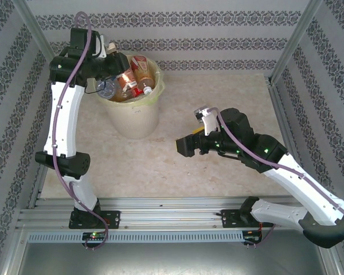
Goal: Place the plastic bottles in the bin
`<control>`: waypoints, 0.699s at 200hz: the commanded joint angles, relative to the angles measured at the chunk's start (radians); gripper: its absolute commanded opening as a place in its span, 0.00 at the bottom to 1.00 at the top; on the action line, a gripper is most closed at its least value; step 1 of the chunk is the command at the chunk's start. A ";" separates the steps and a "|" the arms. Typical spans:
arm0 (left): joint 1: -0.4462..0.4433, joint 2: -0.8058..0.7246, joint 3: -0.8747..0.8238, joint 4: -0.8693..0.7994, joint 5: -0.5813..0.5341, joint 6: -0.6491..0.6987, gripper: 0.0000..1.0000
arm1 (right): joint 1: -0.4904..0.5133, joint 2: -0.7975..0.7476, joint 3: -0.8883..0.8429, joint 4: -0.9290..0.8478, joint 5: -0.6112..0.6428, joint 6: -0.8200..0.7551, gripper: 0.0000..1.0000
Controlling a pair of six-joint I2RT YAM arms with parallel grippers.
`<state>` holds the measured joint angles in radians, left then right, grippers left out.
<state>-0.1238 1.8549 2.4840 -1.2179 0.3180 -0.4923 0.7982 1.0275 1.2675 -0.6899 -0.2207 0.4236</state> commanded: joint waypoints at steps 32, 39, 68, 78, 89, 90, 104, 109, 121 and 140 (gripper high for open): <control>0.081 0.021 0.035 -0.047 0.090 0.009 0.59 | -0.029 -0.014 -0.013 -0.015 -0.002 0.020 0.96; 0.090 0.026 0.035 -0.044 0.102 0.006 0.59 | -0.031 -0.013 -0.011 -0.014 -0.004 0.019 0.96; 0.123 0.052 0.035 -0.037 0.156 -0.009 0.62 | -0.033 -0.011 -0.016 -0.013 -0.008 0.021 0.96; 0.127 0.060 0.035 -0.035 0.169 -0.013 0.62 | -0.035 -0.013 -0.017 -0.014 -0.007 0.020 0.96; 0.130 0.070 0.035 -0.034 0.180 -0.015 0.64 | -0.036 -0.014 -0.018 -0.014 -0.007 0.021 0.96; 0.130 0.071 0.035 -0.034 0.180 -0.016 0.64 | -0.038 -0.014 -0.019 -0.013 -0.007 0.022 0.96; 0.134 0.079 0.035 -0.034 0.189 -0.019 0.66 | -0.040 -0.015 -0.022 -0.014 -0.007 0.021 0.96; 0.135 0.083 0.036 -0.032 0.189 -0.021 0.67 | -0.041 -0.016 -0.023 -0.013 -0.008 0.023 0.96; 0.139 0.089 0.036 -0.030 0.191 -0.023 0.67 | -0.042 -0.018 -0.026 -0.014 -0.009 0.025 0.96; 0.145 0.097 0.035 -0.031 0.187 -0.022 0.70 | -0.043 -0.020 -0.031 -0.013 -0.008 0.027 0.96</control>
<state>0.0010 1.9339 2.4969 -1.2312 0.4885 -0.5045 0.7612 1.0252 1.2484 -0.7010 -0.2249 0.4416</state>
